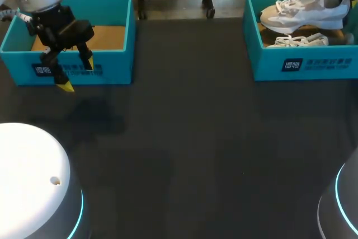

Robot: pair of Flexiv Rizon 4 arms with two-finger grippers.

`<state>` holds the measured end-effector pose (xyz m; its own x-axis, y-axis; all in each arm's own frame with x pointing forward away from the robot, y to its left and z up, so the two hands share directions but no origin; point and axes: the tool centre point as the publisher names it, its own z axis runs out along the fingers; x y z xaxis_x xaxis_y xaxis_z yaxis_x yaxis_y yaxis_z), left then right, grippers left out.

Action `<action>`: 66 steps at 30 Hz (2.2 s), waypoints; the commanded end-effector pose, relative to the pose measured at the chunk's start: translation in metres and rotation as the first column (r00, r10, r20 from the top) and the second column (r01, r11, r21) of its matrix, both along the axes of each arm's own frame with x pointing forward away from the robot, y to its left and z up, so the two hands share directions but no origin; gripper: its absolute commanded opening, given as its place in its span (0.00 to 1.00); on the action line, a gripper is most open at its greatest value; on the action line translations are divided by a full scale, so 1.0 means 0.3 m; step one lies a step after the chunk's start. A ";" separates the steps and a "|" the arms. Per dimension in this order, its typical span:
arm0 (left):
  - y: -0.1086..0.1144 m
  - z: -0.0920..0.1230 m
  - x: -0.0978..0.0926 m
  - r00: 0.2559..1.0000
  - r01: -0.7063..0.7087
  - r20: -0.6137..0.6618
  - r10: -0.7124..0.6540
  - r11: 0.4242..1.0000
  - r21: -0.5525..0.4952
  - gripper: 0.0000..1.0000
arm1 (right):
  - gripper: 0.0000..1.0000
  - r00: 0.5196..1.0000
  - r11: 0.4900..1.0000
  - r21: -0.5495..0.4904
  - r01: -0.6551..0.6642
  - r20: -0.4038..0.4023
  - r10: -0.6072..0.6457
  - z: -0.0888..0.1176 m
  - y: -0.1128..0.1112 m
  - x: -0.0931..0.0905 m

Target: Take the shoe out of the shoebox, open the shoe tongue, remove and reinsert the insole, then place the shoe into the shoebox

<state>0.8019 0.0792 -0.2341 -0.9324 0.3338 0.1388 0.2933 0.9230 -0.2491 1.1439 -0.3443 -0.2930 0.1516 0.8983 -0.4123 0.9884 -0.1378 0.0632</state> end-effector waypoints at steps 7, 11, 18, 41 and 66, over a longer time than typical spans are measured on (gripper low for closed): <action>0.002 0.001 -0.003 1.000 0.001 0.002 -0.001 1.000 0.003 1.00 | 0.00 1.000 1.000 0.000 -0.002 0.002 0.002 -0.055 0.002 0.012; 0.002 0.001 -0.003 1.000 0.001 0.002 -0.001 1.000 0.003 1.00 | 0.00 1.000 1.000 -0.004 -0.002 -0.001 0.002 -0.068 0.016 0.023; 0.002 0.001 -0.003 1.000 0.001 0.002 -0.001 1.000 0.003 1.00 | 0.00 1.000 1.000 -0.004 -0.004 -0.010 0.004 -0.105 0.024 0.035; 0.002 0.001 -0.003 1.000 0.001 0.002 -0.001 1.000 0.003 1.00 | 0.00 0.999 0.999 0.036 -0.027 -0.040 0.028 -0.216 0.006 0.063; 0.002 0.001 -0.003 1.000 0.001 0.002 -0.001 1.000 0.003 1.00 | 1.00 0.997 0.991 0.112 -0.075 -0.007 0.076 -0.117 0.032 0.034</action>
